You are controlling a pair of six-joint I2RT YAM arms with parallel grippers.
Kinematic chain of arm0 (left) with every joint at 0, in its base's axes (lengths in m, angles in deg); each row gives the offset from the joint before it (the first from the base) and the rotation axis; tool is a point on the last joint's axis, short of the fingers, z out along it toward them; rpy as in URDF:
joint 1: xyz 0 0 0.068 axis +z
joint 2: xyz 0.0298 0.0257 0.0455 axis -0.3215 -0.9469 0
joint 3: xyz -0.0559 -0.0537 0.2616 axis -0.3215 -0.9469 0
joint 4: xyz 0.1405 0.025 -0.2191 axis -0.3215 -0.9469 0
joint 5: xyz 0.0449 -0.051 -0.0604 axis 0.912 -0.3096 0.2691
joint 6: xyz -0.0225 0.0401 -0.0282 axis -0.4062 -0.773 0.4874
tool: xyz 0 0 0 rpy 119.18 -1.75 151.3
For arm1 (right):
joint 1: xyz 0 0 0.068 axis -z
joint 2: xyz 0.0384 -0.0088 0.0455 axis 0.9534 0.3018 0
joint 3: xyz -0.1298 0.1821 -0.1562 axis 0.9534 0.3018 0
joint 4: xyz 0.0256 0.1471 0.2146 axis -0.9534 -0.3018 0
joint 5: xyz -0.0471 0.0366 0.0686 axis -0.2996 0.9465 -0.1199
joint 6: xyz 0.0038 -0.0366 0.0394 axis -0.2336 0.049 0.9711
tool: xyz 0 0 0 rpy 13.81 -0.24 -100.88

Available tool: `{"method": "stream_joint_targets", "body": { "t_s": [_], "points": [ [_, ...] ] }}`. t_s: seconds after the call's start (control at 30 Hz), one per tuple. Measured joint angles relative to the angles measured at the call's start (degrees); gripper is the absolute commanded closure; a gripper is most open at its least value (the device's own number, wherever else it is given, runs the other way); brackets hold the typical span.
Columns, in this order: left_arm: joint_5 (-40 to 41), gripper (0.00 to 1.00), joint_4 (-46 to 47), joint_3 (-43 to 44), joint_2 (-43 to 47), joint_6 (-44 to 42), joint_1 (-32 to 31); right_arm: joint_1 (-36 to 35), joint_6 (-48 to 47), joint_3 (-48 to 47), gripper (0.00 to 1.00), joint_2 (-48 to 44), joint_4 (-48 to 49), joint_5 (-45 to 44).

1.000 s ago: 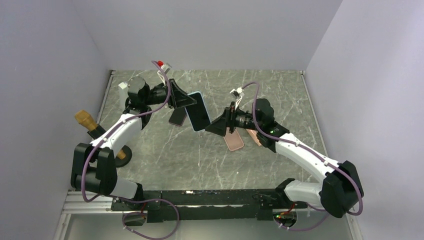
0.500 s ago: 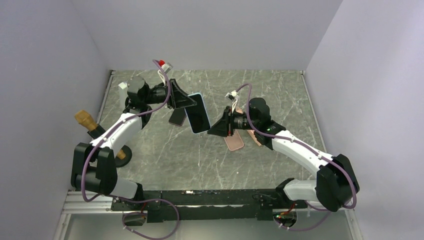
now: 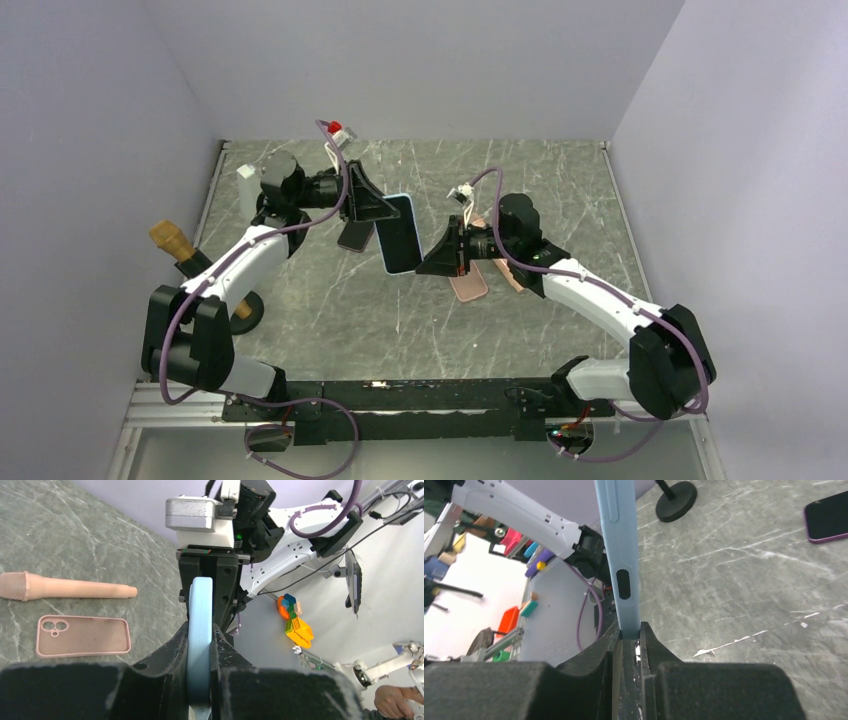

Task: Take the phone out of the phone case
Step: Remove the phone case from the phone.

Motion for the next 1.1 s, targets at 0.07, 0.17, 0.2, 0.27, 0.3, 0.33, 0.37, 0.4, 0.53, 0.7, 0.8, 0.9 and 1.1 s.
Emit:
{"method": "stream_joint_targets", "body": {
  "t_s": [0.07, 0.17, 0.2, 0.27, 0.3, 0.33, 0.37, 0.4, 0.53, 0.7, 0.8, 0.9, 1.1],
  "points": [
    [-0.6, 1.0, -0.2, 0.5, 0.1, -0.5, -0.9, 0.0, -0.3, 0.0, 1.0, 0.7, 0.3, 2.1],
    [-1.1, 1.0, -0.2, 1.0, 0.4, 0.0, -2.2, 0.0, -1.9, -0.2, 1.0, 0.9, 0.3, 5.3],
    [-1.2, 1.0, 0.3, 1.0, 0.5, 1.2, -2.4, 0.0, -2.6, -0.4, 1.0, 0.9, 0.0, 6.5],
    [-1.5, 1.0, 3.1, 1.0, 0.7, 5.1, -2.6, 0.0, -3.6, -0.9, 1.0, 0.7, -0.1, 8.1],
    [-1.5, 1.0, 5.8, 0.8, 0.7, 8.3, -2.7, -0.1, -3.9, -1.0, 1.0, 0.3, 0.2, 9.1],
    [-1.4, 1.0, 9.0, 0.2, 0.7, 12.0, -2.8, -0.2, -4.2, -1.0, 1.0, -0.4, 0.5, 9.9],
    [-1.4, 1.0, 12.3, -0.4, 0.6, 15.6, -2.9, -0.4, -4.5, -1.0, 1.0, -1.1, 0.6, 10.5],
    [-1.2, 1.0, 16.7, -1.2, 0.6, 20.1, -3.0, -0.8, -5.0, -1.0, 1.0, -2.0, 0.6, 11.1],
    [-0.6, 1.0, 31.0, -4.1, -0.1, 35.1, -3.1, -2.6, -7.0, -1.9, 1.0, -3.9, 0.2, 13.2],
    [0.3, 1.0, 40.7, -5.4, -2.1, 46.7, -2.6, -4.0, -12.5, -6.9, 1.0, -1.6, -6.6, 16.7],
    [0.9, 1.0, 42.4, -5.4, -2.4, 50.1, -2.2, -4.5, -17.9, -11.5, 1.0, 0.3, -13.9, 18.3],
    [1.4, 1.0, 42.6, -5.4, -2.3, 51.4, -2.2, -4.7, -23.2, -15.0, 1.0, 1.4, -20.7, 19.4],
    [2.1, 1.0, 45.0, -5.4, -2.6, 55.3, -2.3, -4.8, -30.3, -18.4, 1.0, 3.6, -27.6, 20.6]
  ]
}}
